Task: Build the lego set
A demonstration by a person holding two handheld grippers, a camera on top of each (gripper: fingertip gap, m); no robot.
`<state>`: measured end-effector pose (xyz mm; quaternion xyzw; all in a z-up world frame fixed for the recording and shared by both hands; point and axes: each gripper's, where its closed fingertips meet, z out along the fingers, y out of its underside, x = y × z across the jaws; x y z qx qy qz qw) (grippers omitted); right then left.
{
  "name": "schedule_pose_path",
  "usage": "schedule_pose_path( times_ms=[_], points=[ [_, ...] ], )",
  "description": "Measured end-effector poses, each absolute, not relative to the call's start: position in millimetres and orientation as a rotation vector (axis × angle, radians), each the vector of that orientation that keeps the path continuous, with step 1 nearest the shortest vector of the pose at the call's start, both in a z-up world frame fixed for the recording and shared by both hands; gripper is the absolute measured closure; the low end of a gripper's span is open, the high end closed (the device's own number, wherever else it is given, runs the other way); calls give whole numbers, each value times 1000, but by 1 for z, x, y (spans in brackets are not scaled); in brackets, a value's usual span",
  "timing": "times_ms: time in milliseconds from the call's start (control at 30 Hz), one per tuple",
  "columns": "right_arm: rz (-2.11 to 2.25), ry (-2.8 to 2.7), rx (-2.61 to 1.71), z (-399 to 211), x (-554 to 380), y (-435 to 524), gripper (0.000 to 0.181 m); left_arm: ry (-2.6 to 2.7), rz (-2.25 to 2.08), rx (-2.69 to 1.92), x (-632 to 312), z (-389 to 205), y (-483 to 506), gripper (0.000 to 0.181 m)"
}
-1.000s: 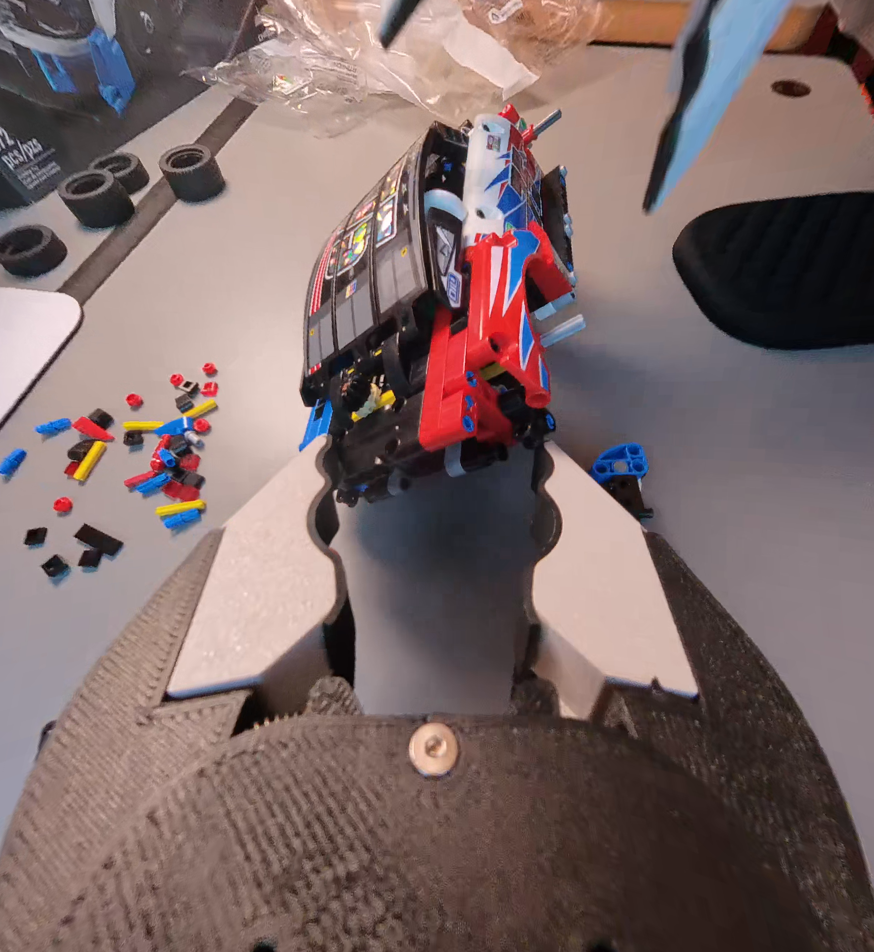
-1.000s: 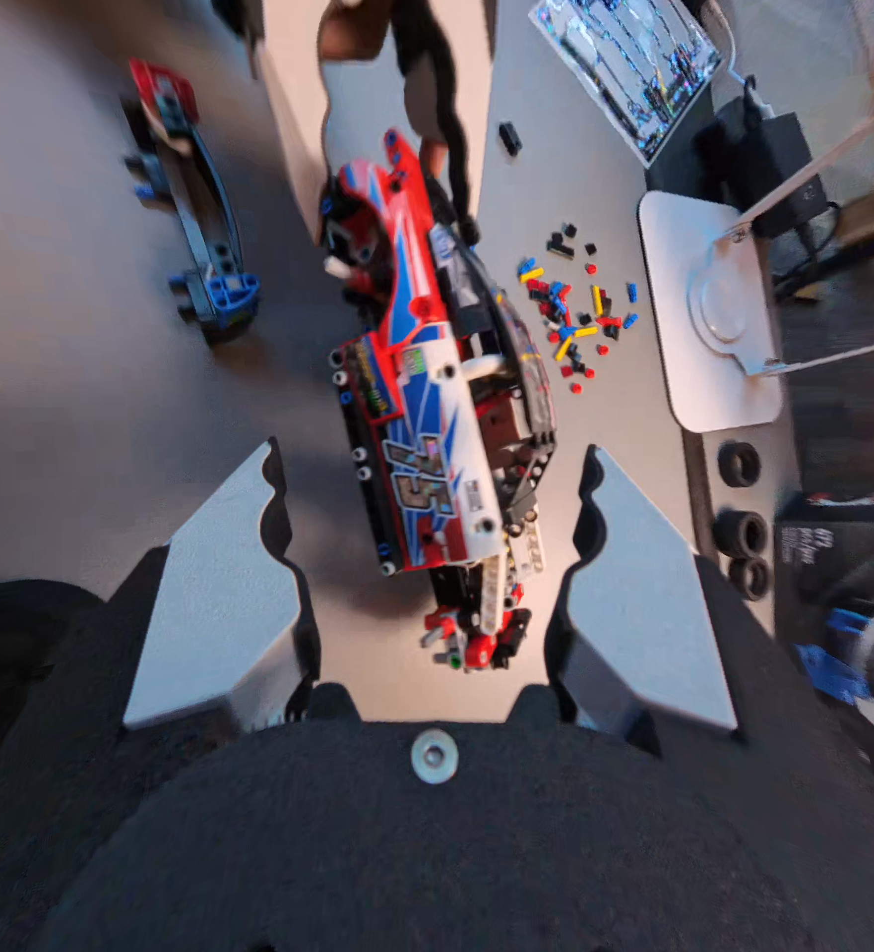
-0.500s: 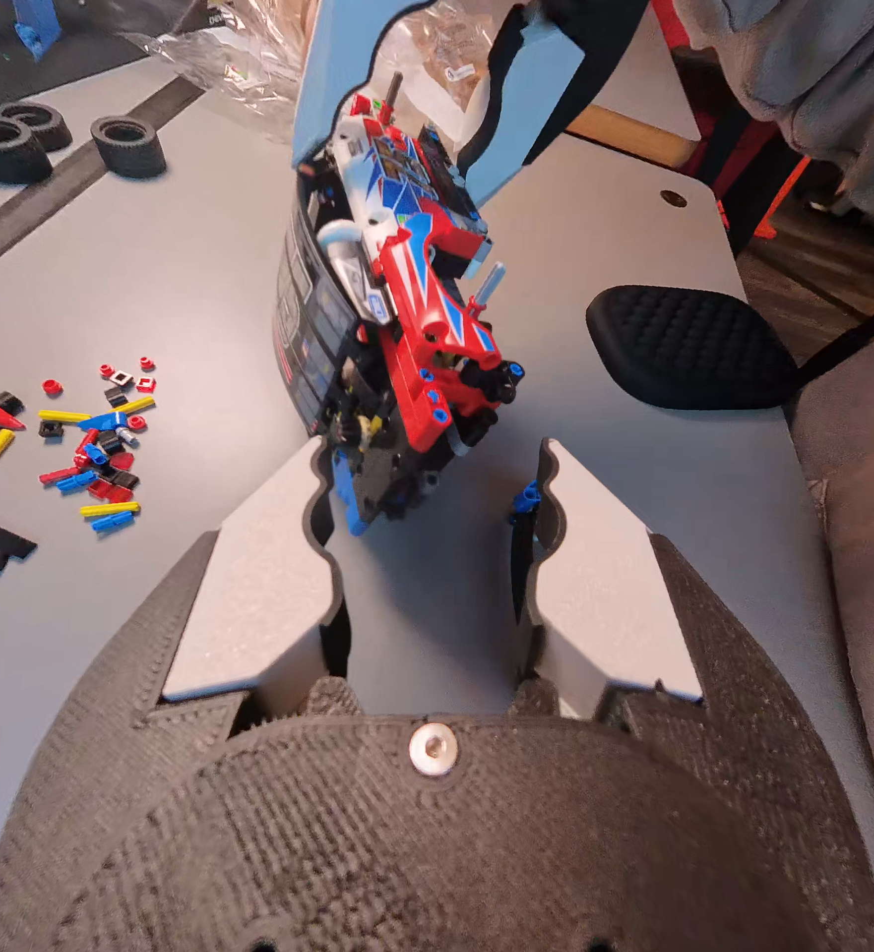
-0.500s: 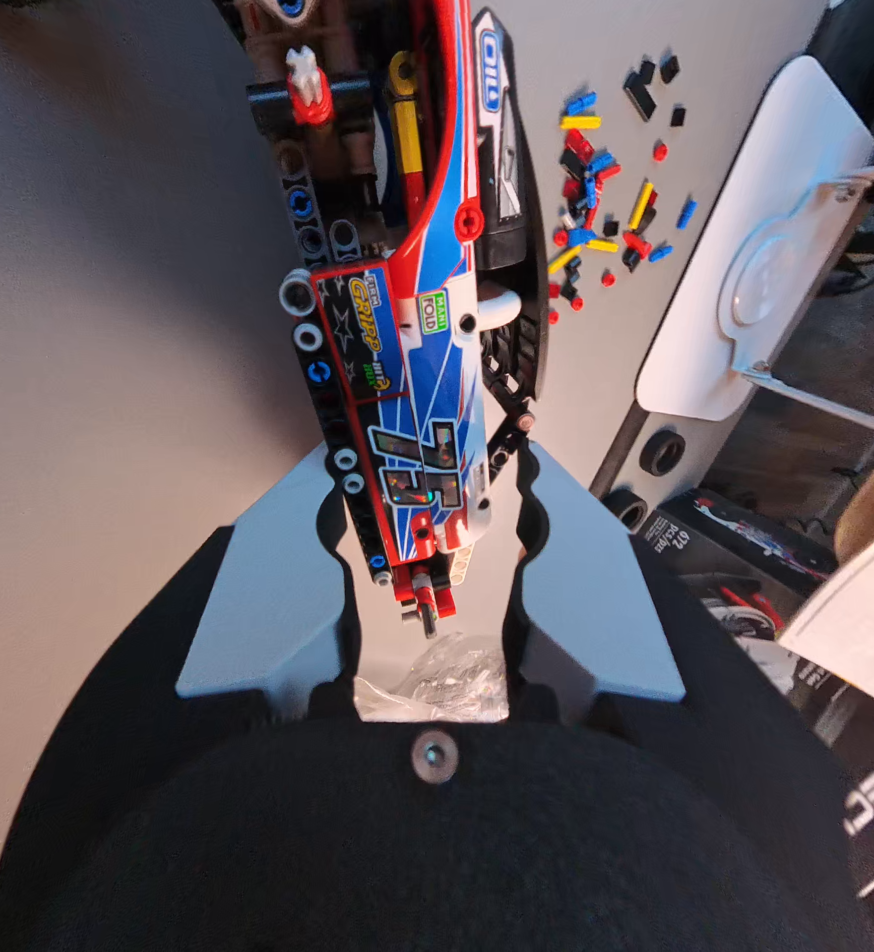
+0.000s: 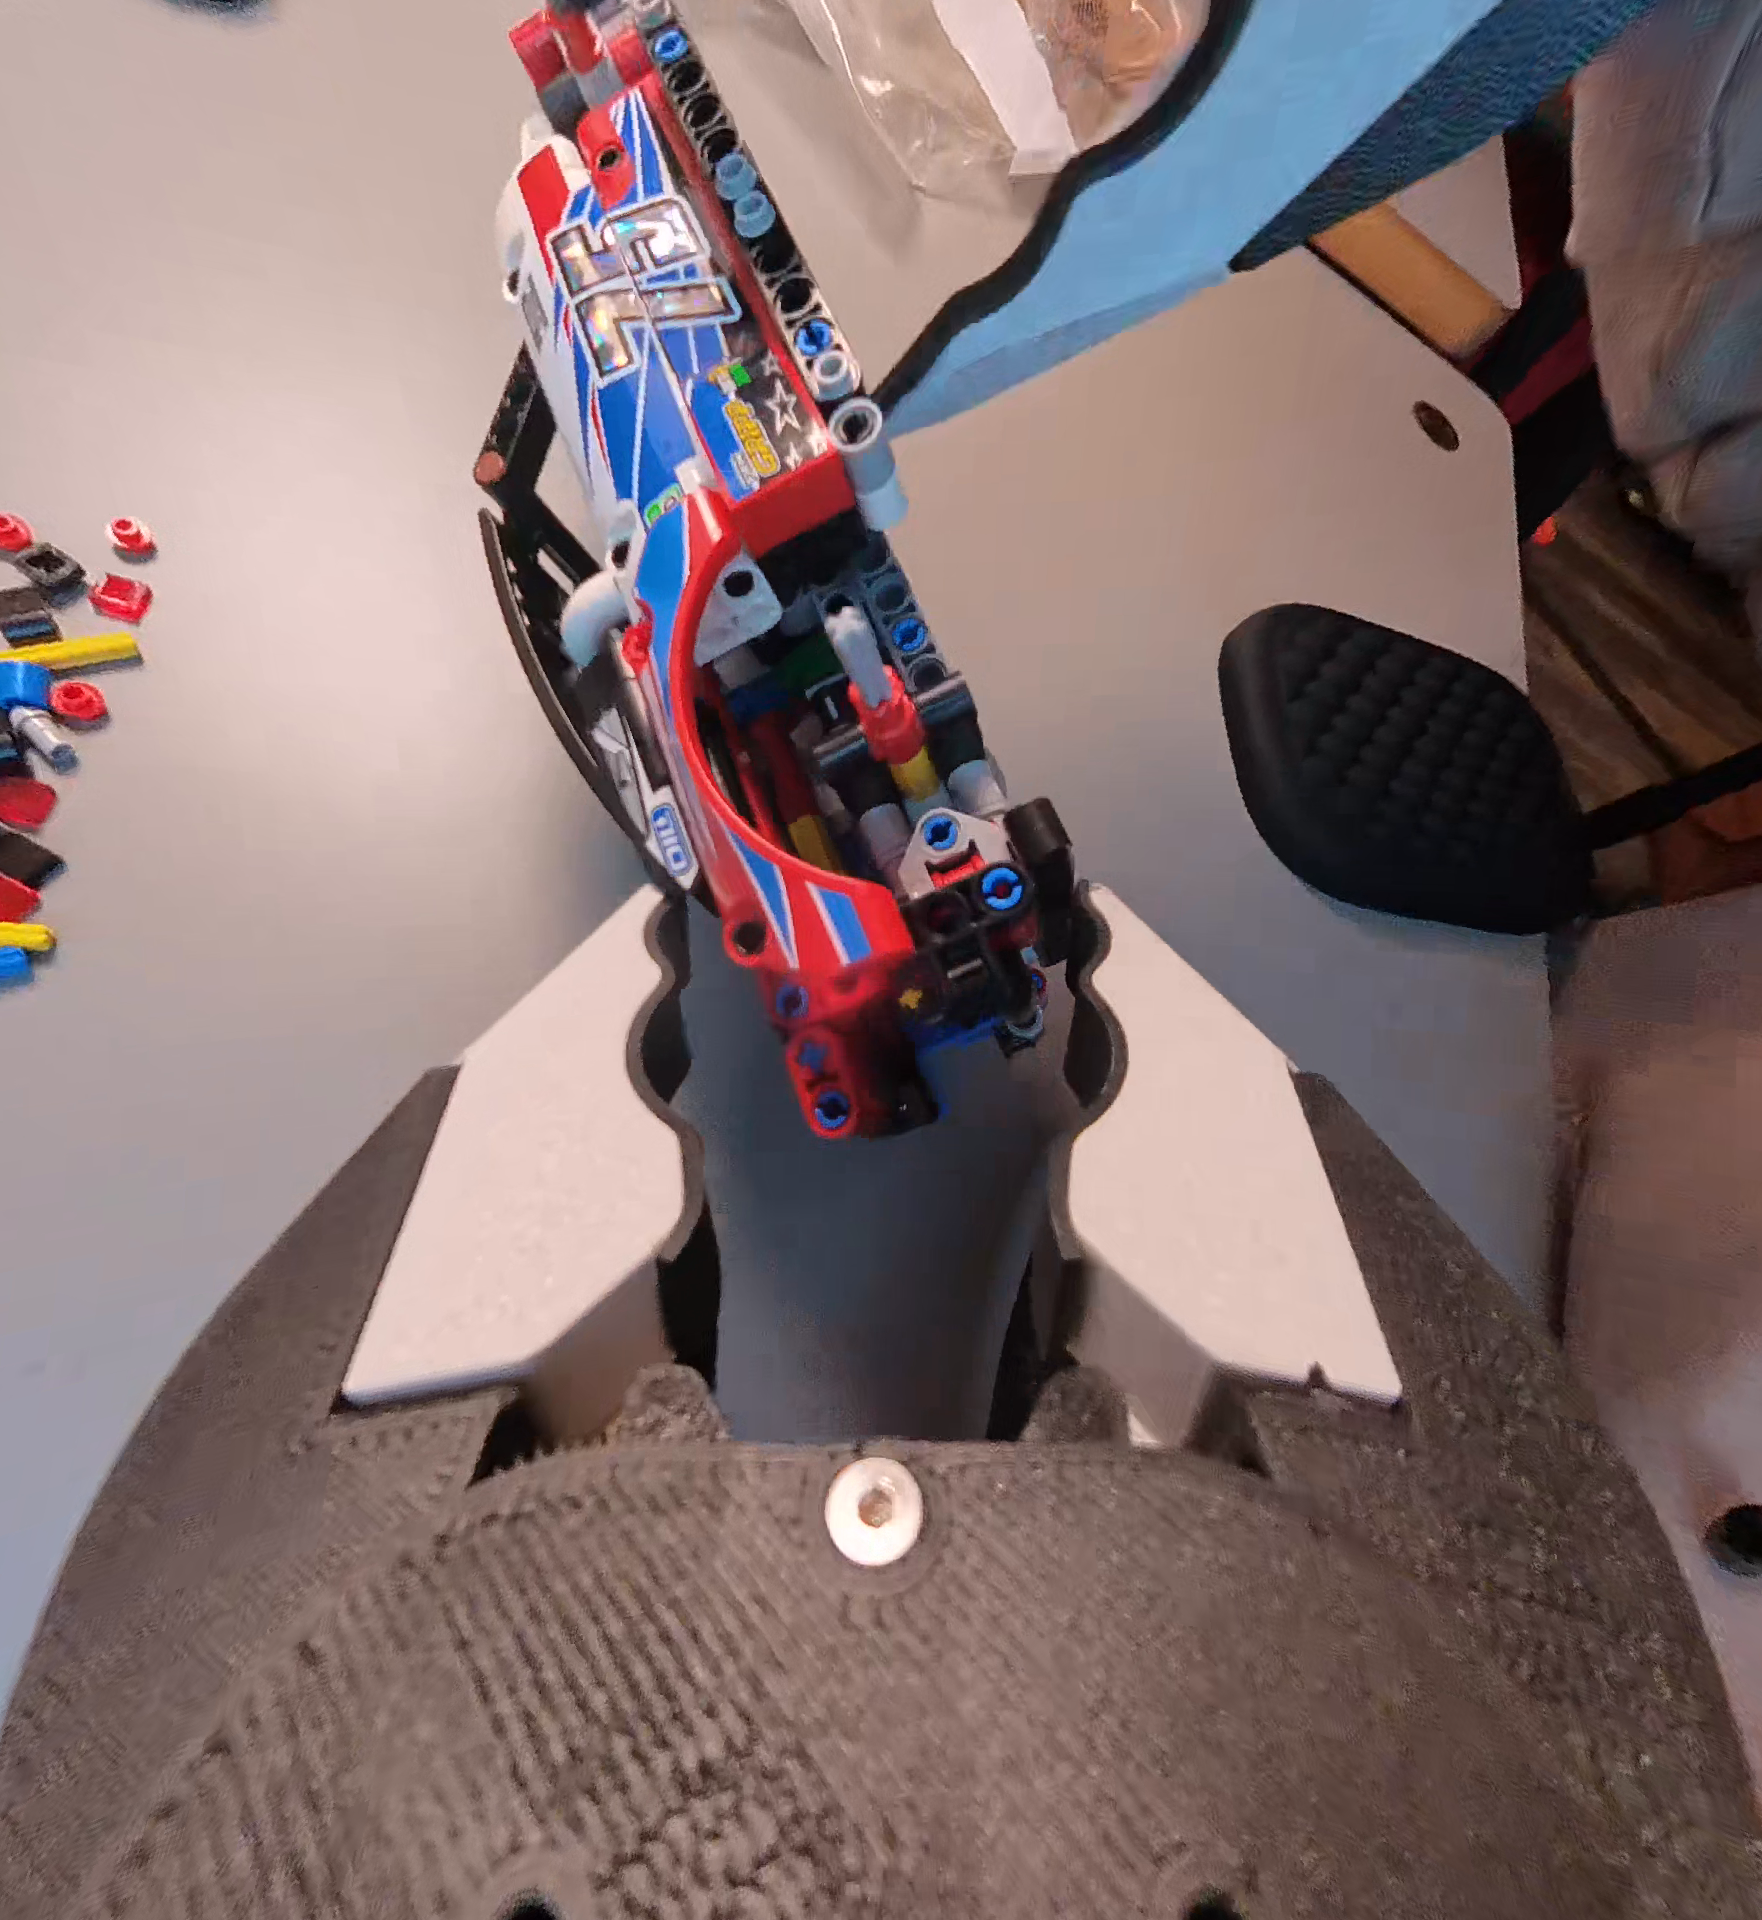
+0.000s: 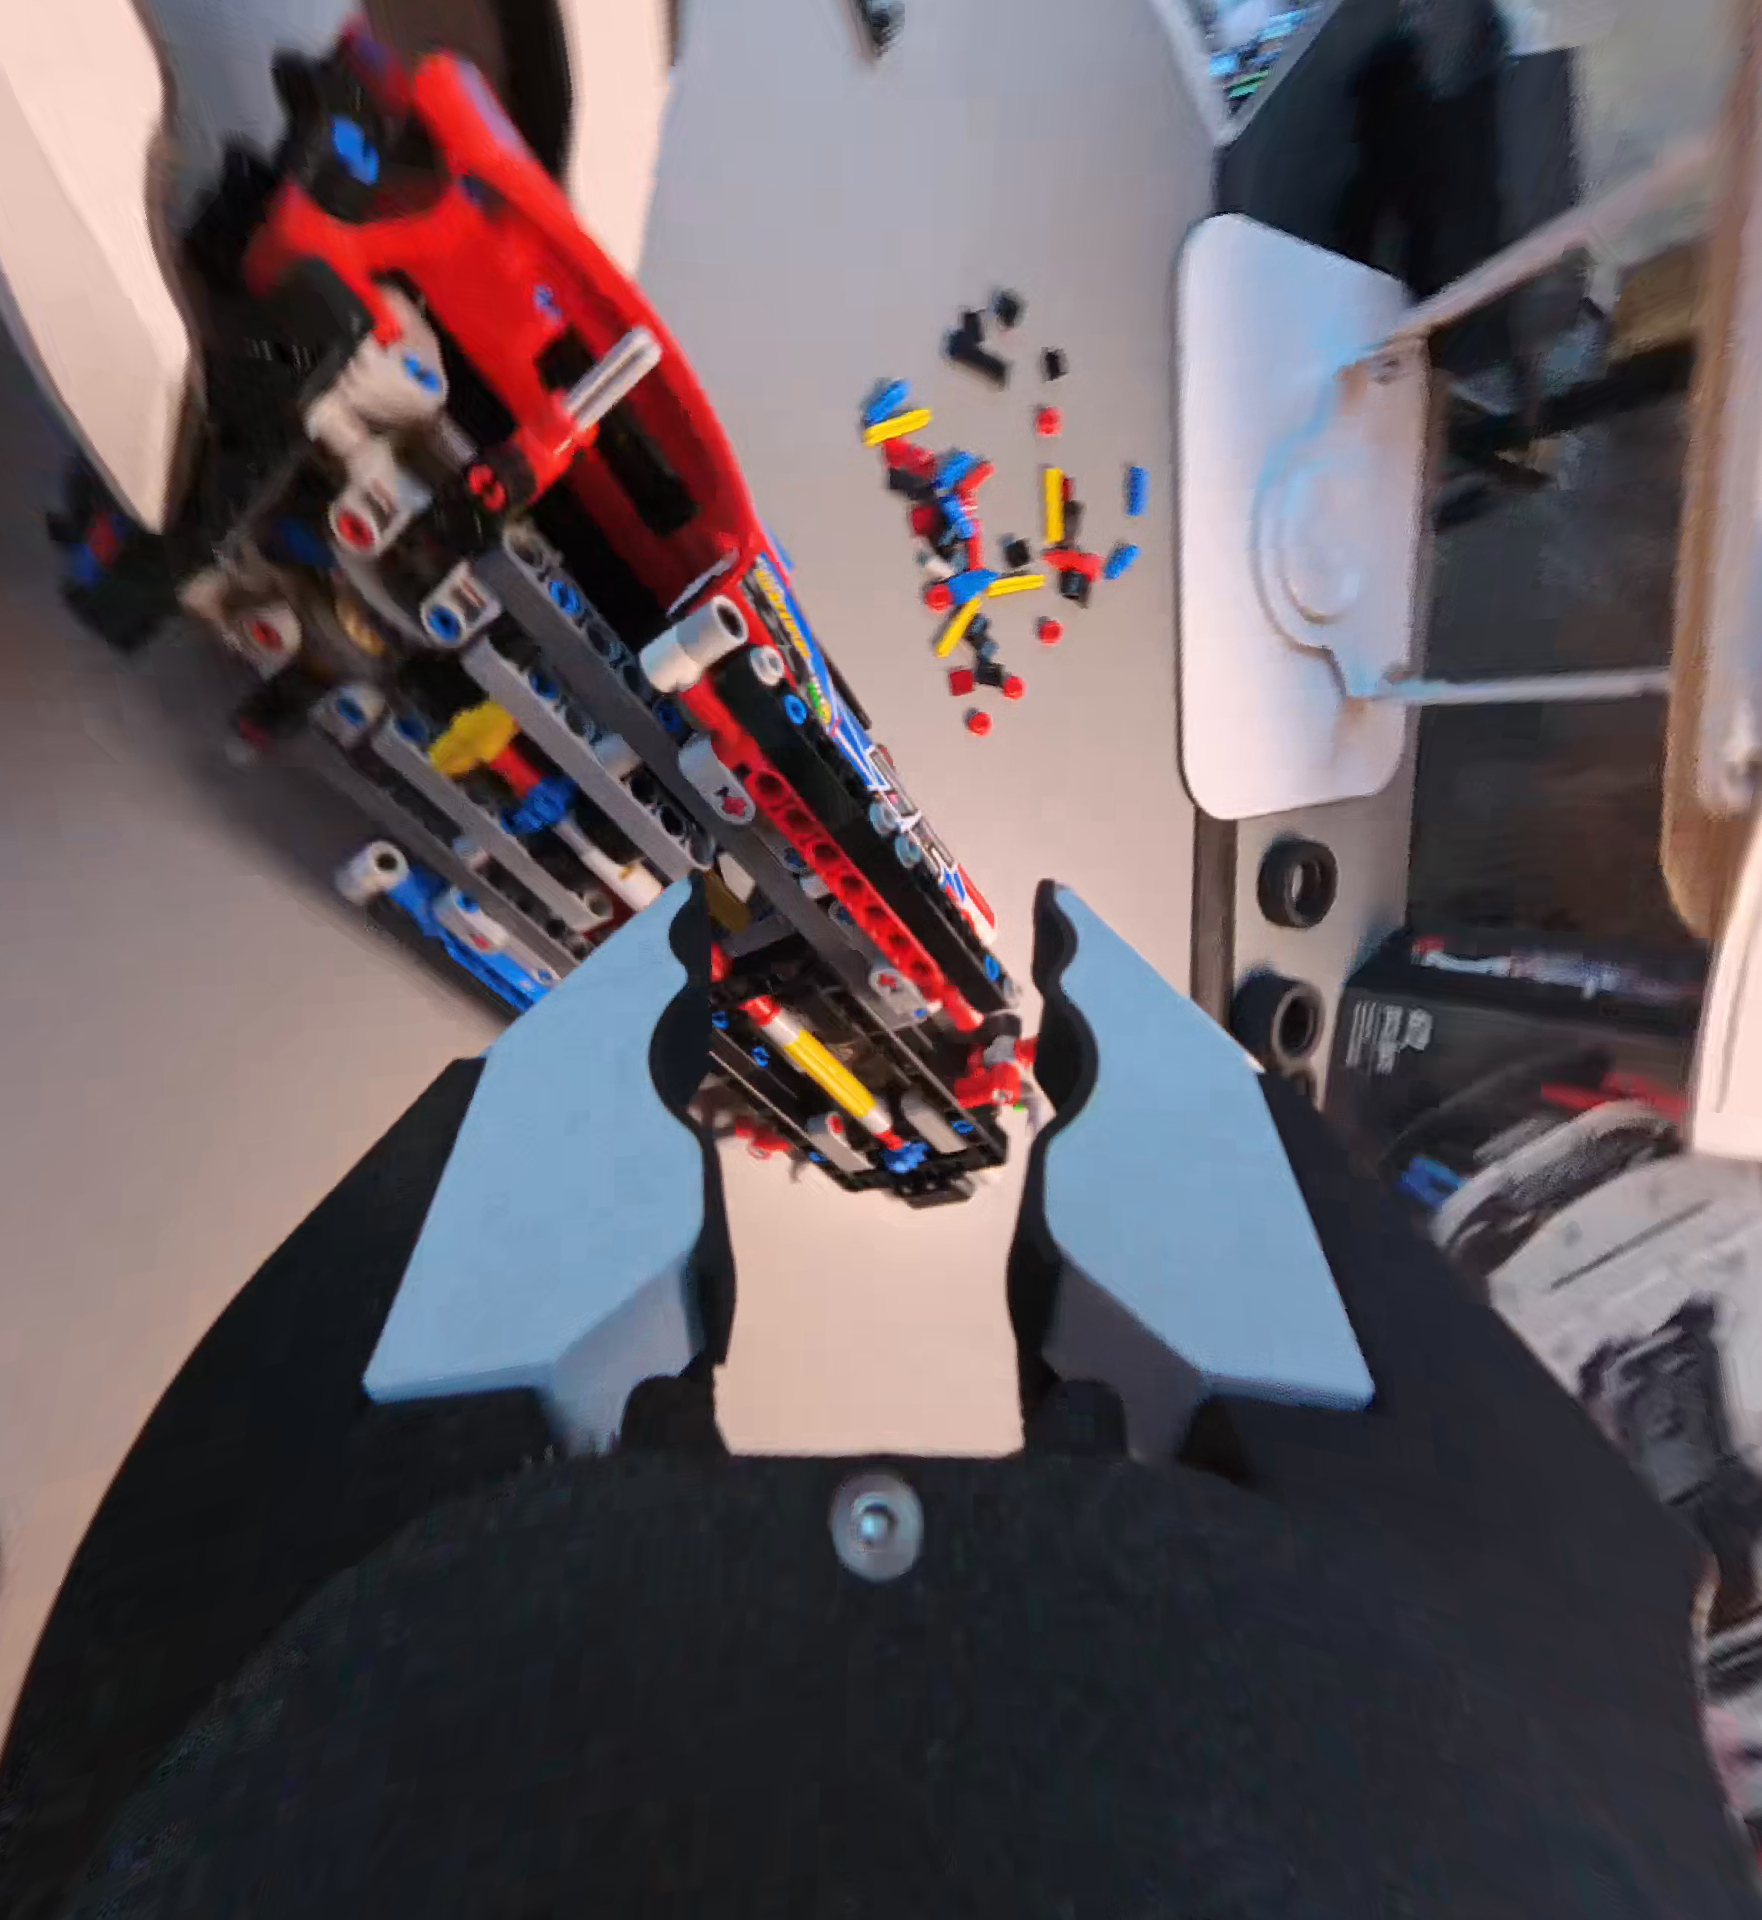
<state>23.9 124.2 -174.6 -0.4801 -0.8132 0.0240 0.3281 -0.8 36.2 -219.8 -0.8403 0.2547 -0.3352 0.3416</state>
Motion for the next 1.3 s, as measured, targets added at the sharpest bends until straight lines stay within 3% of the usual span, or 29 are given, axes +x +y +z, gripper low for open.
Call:
schedule_pose_path(
  times_ms=[167, 367, 533, 700, 867, 900, 1033, 1300],
  points=[
    [686, -1346, -1726, -175, 58, 84, 105, 473, -979, -2179, 1, -221, 37, 120],
    [839, -900, -1933, -217, 43, 27, 81, 402, -997, -2195, 8, -219, 35, 118],
    [560, -973, -1859, -231, 31, 21, 90, 437, -1070, -2170, 4, -207, 20, 112],
    [381, -1105, -1704, -206, 9, 21, 132, 457, -1153, -2113, 3, -199, 6, 111],
    [214, -1252, -1613, -207, 5, 24, 149, 409, -1167, -2088, 1, -203, 0, 108],
    [225, -1323, -1568, -209, 4, 19, 162, 428, -1173, -2086, 1, -203, -3, 109],
    [215, -1540, -1407, -210, 21, 21, 171, 507, -1121, -2071, -8, -198, -10, 112],
    [20, -2177, -824, -215, 73, 24, 170, 683, -821, -2073, -28, -202, -4, 113]
  ],
)
